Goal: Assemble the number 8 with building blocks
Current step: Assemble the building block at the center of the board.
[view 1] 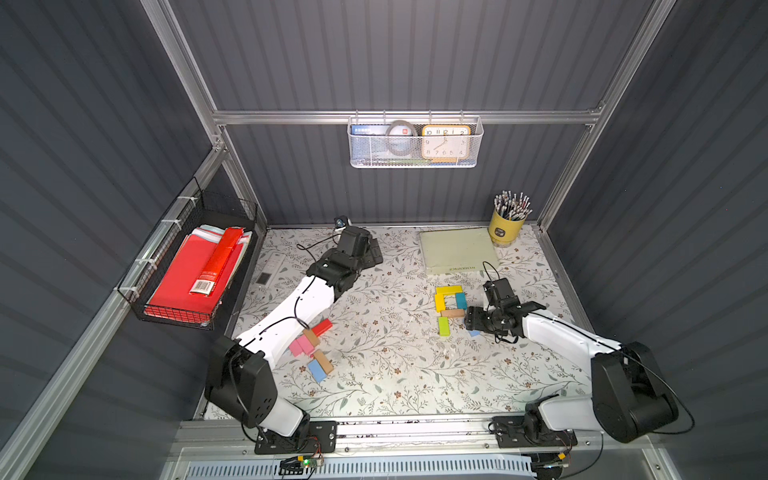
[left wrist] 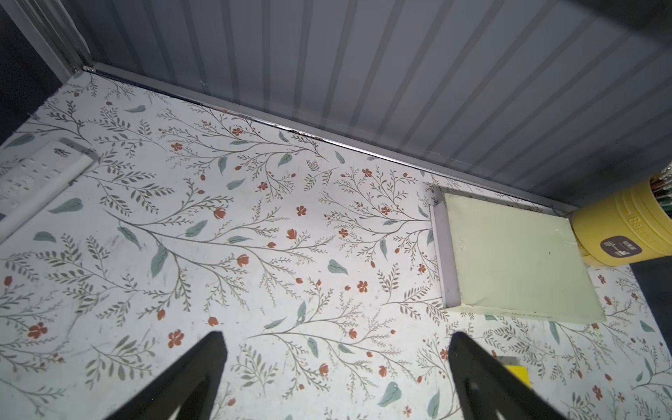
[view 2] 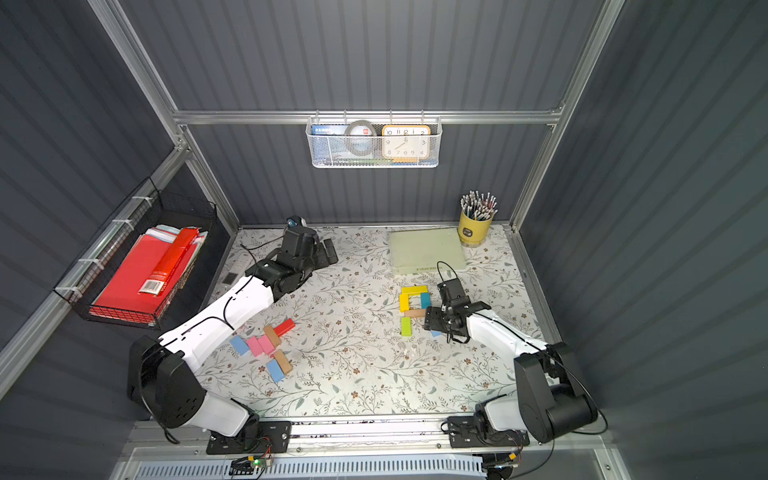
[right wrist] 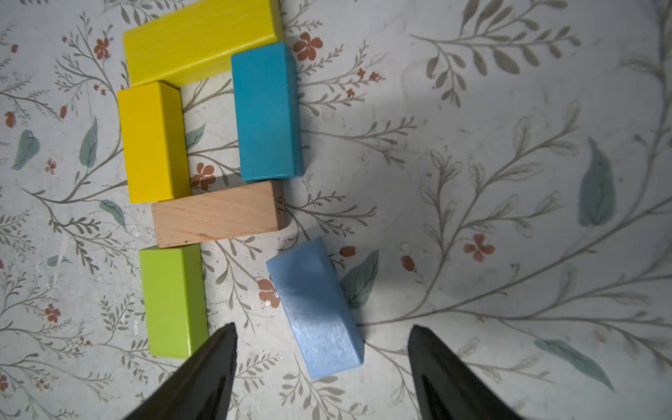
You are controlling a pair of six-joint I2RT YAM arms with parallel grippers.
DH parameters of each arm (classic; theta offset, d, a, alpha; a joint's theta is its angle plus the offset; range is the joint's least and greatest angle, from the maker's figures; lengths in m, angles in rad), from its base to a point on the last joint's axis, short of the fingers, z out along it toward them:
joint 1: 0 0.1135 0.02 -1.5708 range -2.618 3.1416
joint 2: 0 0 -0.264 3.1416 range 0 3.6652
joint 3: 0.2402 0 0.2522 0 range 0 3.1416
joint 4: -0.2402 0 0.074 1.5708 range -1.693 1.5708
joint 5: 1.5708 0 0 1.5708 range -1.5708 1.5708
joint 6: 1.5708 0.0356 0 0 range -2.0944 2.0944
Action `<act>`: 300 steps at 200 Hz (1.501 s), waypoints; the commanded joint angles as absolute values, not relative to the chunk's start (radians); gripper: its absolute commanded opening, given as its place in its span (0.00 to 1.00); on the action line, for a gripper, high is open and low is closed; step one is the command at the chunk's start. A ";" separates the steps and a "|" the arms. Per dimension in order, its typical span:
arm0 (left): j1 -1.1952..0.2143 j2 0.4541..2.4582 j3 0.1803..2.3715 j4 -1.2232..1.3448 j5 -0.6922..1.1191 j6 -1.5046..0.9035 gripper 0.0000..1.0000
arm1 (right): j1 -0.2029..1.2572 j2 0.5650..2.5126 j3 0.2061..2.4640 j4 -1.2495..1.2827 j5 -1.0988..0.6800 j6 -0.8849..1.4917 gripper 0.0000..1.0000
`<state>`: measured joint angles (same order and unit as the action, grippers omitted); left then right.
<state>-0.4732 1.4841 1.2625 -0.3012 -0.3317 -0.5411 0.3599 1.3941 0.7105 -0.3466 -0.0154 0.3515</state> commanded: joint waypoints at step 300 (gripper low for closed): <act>-0.451 1.397 1.057 -0.140 -0.294 -0.421 0.99 | 0.493 1.538 0.755 -0.324 0.107 0.276 0.49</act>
